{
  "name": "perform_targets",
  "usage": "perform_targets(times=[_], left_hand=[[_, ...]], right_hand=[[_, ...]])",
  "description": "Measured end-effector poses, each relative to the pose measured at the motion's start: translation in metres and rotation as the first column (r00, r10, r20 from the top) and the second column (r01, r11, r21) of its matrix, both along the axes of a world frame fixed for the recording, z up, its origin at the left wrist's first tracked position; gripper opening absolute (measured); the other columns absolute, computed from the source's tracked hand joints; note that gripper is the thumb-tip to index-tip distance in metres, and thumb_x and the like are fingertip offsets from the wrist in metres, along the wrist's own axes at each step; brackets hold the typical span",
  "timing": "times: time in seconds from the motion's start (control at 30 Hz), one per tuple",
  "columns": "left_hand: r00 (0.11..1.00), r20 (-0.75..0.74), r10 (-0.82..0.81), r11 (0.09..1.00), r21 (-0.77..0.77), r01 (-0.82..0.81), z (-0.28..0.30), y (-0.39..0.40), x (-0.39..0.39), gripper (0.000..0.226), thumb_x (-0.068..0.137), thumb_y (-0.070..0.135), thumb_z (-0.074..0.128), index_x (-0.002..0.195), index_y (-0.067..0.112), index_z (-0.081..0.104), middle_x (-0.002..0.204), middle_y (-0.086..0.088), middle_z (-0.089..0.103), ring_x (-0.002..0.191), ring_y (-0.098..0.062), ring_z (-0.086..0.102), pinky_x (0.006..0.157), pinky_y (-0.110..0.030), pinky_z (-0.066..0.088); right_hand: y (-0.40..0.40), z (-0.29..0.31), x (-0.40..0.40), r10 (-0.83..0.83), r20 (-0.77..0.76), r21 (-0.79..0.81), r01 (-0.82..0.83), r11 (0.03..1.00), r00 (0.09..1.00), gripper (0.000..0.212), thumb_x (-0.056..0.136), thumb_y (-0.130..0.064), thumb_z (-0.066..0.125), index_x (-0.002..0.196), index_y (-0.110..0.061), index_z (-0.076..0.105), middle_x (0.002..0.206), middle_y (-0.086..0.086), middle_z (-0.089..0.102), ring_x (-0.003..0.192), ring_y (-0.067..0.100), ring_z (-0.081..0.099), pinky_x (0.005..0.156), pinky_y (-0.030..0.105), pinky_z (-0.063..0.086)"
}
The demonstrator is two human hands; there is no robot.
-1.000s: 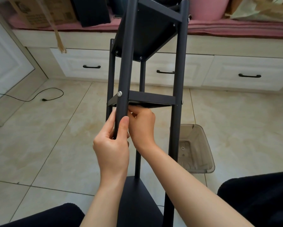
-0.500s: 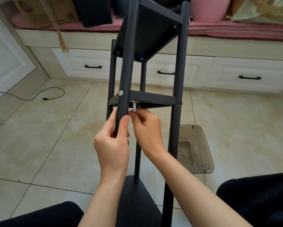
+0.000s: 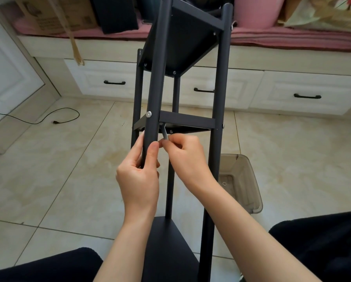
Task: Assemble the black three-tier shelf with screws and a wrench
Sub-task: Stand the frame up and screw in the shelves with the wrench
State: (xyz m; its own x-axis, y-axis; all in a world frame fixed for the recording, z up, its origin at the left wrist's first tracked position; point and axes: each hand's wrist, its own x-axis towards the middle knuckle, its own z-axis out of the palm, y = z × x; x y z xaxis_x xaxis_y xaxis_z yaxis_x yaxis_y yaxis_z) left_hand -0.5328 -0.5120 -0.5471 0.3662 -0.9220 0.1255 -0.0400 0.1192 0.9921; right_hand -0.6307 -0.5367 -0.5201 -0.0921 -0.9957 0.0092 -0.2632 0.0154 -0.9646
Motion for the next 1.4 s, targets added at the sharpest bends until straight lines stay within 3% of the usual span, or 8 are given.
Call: perform_targets(times=[0.13, 0.3, 0.5, 0.67, 0.97, 1.1, 1.27, 1.4], left_hand=[[1.0, -0.003, -0.007, 1.0, -0.003, 0.007, 0.0, -0.001, 0.0, 0.044, 0.095, 0.037, 0.065, 0.138, 0.025, 0.062, 0.063, 0.014, 0.061, 0.057, -0.009, 0.049, 0.055, -0.032, 0.043], [1.0, -0.005, -0.003, 1.0, -0.004, 0.003, -0.001, -0.002, 0.0, 0.039, 0.097, 0.033, 0.066, 0.136, 0.027, 0.064, 0.061, 0.012, 0.058, 0.057, -0.01, 0.047, 0.053, -0.034, 0.042], [1.0, -0.002, -0.001, 1.0, -0.013, 0.001, 0.002, -0.002, 0.0, 0.03, 0.096, 0.034, 0.065, 0.121, 0.05, 0.059, 0.059, 0.012, 0.058, 0.056, -0.01, 0.046, 0.053, -0.034, 0.041], [1.0, -0.009, 0.001, 1.0, -0.015, -0.001, 0.003, -0.001, 0.0, 0.03, 0.096, 0.035, 0.065, 0.119, 0.052, 0.058, 0.059, 0.01, 0.056, 0.055, -0.013, 0.045, 0.052, -0.034, 0.041], [1.0, 0.004, -0.002, 1.0, -0.022, 0.002, 0.001, -0.001, -0.001, 0.04, 0.095, 0.036, 0.065, 0.135, 0.033, 0.061, 0.062, 0.013, 0.06, 0.059, -0.013, 0.049, 0.055, -0.035, 0.043], [1.0, 0.011, -0.012, 1.0, -0.026, 0.012, -0.001, 0.0, 0.0, 0.047, 0.094, 0.039, 0.065, 0.139, 0.026, 0.06, 0.063, 0.013, 0.06, 0.059, -0.011, 0.051, 0.056, -0.035, 0.043], [1.0, 0.006, -0.018, 0.999, -0.027, 0.018, -0.001, -0.001, 0.001, 0.045, 0.095, 0.037, 0.065, 0.138, 0.026, 0.062, 0.059, 0.011, 0.057, 0.055, -0.01, 0.047, 0.053, -0.034, 0.042], [1.0, -0.013, -0.015, 0.999, -0.03, 0.015, -0.002, -0.002, 0.001, 0.042, 0.095, 0.036, 0.065, 0.136, 0.03, 0.061, 0.058, 0.01, 0.055, 0.053, -0.011, 0.044, 0.052, -0.033, 0.04]], right_hand=[[-0.001, 0.002, 0.0, -0.015, -0.002, -0.001, 0.015, 1.0, 1.0, 0.024, 0.099, -0.018, 0.053, 0.095, -0.013, 0.075, 0.055, -0.014, 0.052, 0.058, 0.001, 0.048, 0.06, 0.016, 0.038], [-0.005, 0.002, 0.002, -0.018, -0.034, -0.01, 0.018, 1.0, 0.999, 0.023, 0.098, -0.017, 0.053, 0.092, -0.015, 0.075, 0.061, 0.001, 0.059, 0.052, 0.003, 0.047, 0.052, 0.015, 0.038], [-0.009, 0.0, 0.0, -0.033, -0.074, -0.037, 0.03, 0.999, 0.997, 0.022, 0.097, -0.015, 0.053, 0.093, -0.011, 0.075, 0.051, -0.013, 0.049, 0.047, -0.007, 0.046, 0.047, 0.006, 0.032], [-0.009, 0.002, -0.001, -0.017, -0.108, -0.023, 0.014, 1.0, 0.994, 0.023, 0.097, -0.015, 0.052, 0.093, -0.012, 0.074, 0.064, -0.005, 0.06, 0.061, 0.006, 0.054, 0.057, 0.019, 0.041], [-0.013, 0.003, 0.002, -0.033, -0.078, -0.055, 0.028, 0.998, 0.996, 0.022, 0.098, -0.019, 0.056, 0.092, -0.012, 0.076, 0.061, -0.003, 0.061, 0.056, 0.007, 0.052, 0.055, 0.019, 0.043], [-0.013, -0.001, 0.006, -0.054, -0.071, -0.106, 0.047, 0.993, 0.996, 0.024, 0.097, -0.02, 0.06, 0.084, -0.007, 0.076, 0.073, 0.01, 0.07, 0.075, 0.026, 0.065, 0.075, 0.043, 0.055], [-0.016, -0.012, 0.013, -0.114, -0.073, -0.172, 0.1, 0.98, 0.991, 0.019, 0.096, -0.019, 0.063, 0.092, -0.01, 0.079, 0.083, 0.001, 0.075, 0.083, 0.016, 0.068, 0.081, 0.041, 0.055], [-0.023, -0.024, 0.023, -0.177, -0.049, -0.262, 0.158, 0.952, 0.983, 0.019, 0.096, -0.016, 0.064, 0.087, -0.006, 0.077, 0.081, 0.003, 0.073, 0.077, 0.016, 0.064, 0.076, 0.042, 0.053]])
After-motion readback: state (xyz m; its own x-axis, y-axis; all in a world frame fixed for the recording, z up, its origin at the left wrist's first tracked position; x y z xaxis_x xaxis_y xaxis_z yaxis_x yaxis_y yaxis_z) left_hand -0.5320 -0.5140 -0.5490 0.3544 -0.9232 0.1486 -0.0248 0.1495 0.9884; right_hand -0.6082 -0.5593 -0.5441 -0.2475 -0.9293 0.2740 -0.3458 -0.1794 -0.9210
